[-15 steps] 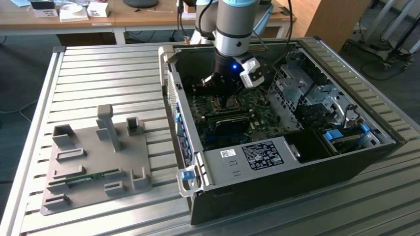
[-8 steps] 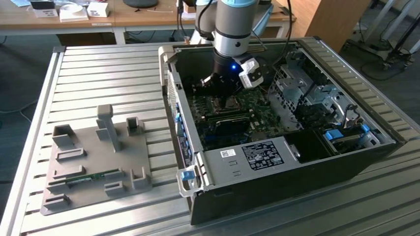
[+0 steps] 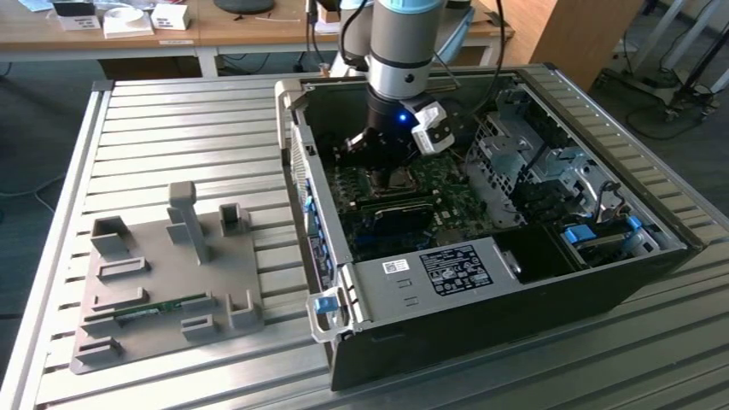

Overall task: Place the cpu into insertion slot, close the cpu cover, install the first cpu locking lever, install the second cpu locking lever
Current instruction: 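Install the second cpu locking lever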

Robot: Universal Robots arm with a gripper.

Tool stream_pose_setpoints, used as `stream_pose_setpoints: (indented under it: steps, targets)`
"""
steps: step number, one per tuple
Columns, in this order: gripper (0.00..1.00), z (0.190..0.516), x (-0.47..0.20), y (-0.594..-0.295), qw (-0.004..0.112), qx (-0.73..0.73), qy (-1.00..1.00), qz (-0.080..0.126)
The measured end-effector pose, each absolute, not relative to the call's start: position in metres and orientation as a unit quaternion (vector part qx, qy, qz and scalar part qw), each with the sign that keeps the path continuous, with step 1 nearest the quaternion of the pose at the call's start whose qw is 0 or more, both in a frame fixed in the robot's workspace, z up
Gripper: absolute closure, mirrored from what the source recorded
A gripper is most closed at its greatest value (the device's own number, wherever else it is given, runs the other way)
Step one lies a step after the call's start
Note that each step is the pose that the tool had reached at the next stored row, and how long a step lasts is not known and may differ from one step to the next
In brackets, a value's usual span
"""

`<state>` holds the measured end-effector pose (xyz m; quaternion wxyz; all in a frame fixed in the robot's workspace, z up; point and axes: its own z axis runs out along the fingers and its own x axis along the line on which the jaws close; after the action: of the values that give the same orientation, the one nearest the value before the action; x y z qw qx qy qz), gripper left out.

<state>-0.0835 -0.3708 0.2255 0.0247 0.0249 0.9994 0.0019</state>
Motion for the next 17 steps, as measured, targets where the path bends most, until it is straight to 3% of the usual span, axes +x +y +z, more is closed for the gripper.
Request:
stream_pose_setpoints:
  steps: [17]
  targets:
    - [0.90, 0.2181, -0.0849, -0.3708, 0.026, 0.025, 0.999, 0.000]
